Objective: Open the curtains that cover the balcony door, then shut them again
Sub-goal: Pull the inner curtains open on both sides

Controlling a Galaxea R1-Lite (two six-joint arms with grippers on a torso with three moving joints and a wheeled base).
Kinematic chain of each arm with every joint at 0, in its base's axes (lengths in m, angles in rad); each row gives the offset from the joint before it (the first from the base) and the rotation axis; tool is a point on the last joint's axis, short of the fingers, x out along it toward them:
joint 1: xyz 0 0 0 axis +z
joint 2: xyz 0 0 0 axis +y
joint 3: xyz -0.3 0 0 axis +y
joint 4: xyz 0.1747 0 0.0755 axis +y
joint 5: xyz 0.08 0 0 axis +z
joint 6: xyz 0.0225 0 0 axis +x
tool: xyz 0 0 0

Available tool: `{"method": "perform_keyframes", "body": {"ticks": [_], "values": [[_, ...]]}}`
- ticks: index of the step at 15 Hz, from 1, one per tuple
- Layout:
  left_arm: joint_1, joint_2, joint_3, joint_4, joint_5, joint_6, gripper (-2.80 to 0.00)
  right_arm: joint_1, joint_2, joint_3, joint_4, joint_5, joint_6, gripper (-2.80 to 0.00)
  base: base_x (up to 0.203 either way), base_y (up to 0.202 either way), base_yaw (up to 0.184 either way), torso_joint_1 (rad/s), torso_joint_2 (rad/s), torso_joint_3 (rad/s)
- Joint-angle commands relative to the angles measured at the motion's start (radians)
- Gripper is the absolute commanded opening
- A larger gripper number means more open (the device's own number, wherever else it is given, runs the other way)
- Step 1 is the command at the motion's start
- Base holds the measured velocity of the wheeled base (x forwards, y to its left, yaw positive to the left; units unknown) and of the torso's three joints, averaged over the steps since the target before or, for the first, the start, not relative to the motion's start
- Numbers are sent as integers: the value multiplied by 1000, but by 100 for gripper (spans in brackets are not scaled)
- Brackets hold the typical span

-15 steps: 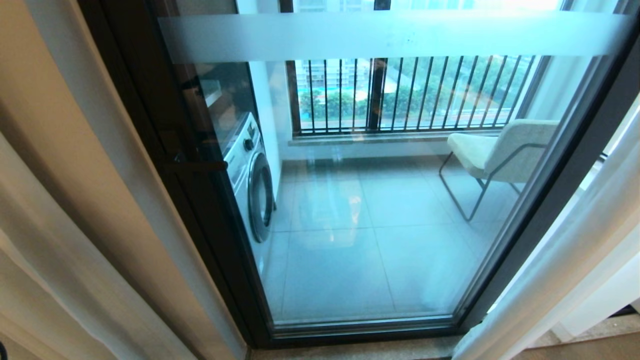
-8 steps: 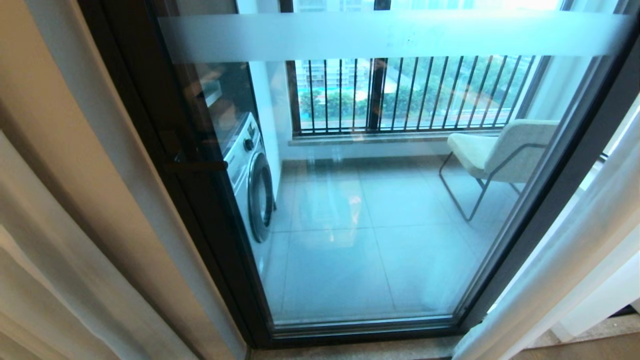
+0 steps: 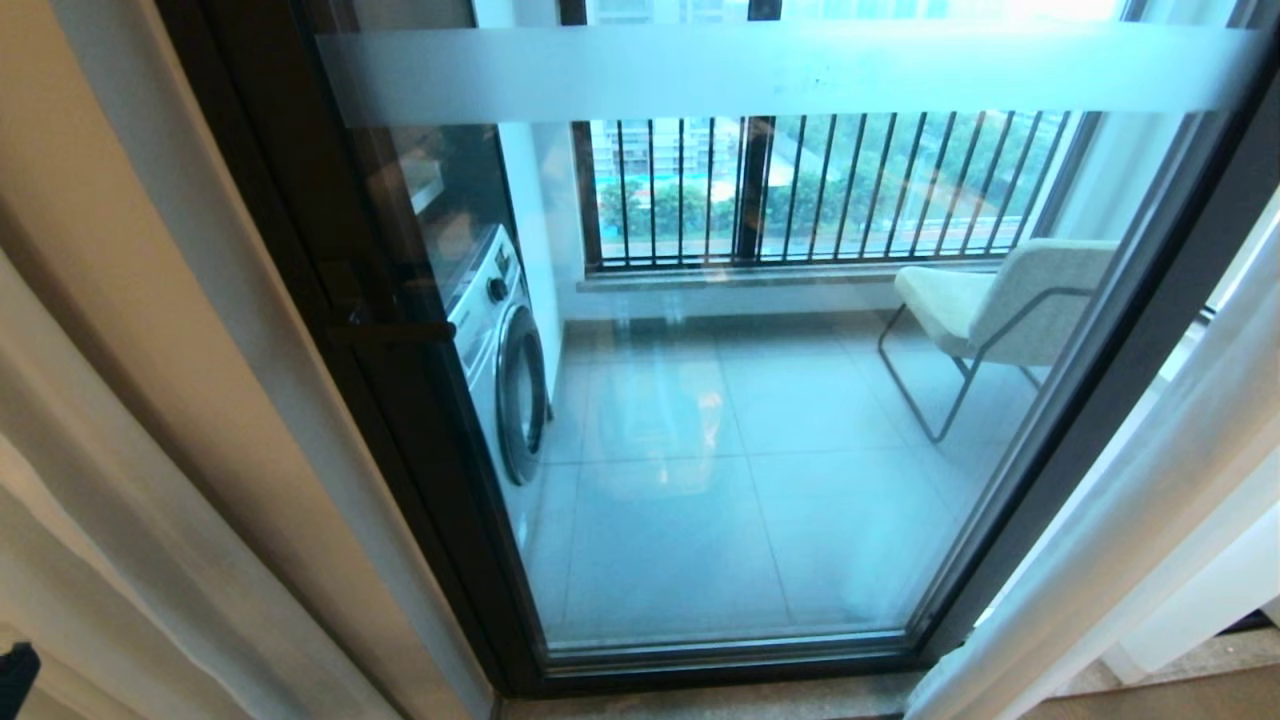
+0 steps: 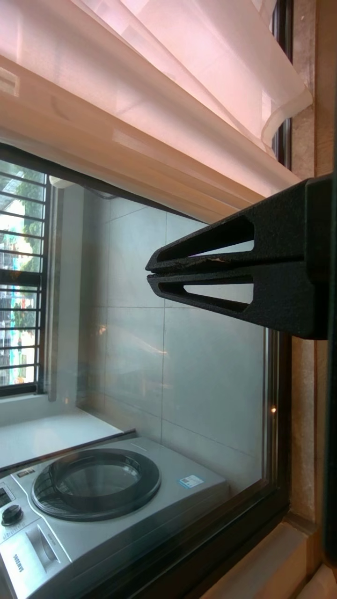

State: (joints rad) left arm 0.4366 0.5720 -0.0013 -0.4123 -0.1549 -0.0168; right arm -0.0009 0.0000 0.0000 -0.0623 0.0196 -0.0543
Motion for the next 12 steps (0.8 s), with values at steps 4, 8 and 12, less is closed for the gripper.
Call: {"method": "perform_keyframes", "body": {"ticks": [4, 8, 12], "values": [[-129, -27, 0, 66, 13, 1, -280, -1, 2, 0, -1, 0, -1, -280, 0, 0, 0, 0, 0, 0], [-303, -98, 1, 120, 99, 1, -280, -1, 2, 0, -1, 0, -1, -280, 0, 0, 0, 0, 0, 0], [-375, -272, 1, 346, 168, -8, -280, -1, 2, 0, -1, 0, -1, -280, 0, 0, 0, 0, 0, 0]]}}
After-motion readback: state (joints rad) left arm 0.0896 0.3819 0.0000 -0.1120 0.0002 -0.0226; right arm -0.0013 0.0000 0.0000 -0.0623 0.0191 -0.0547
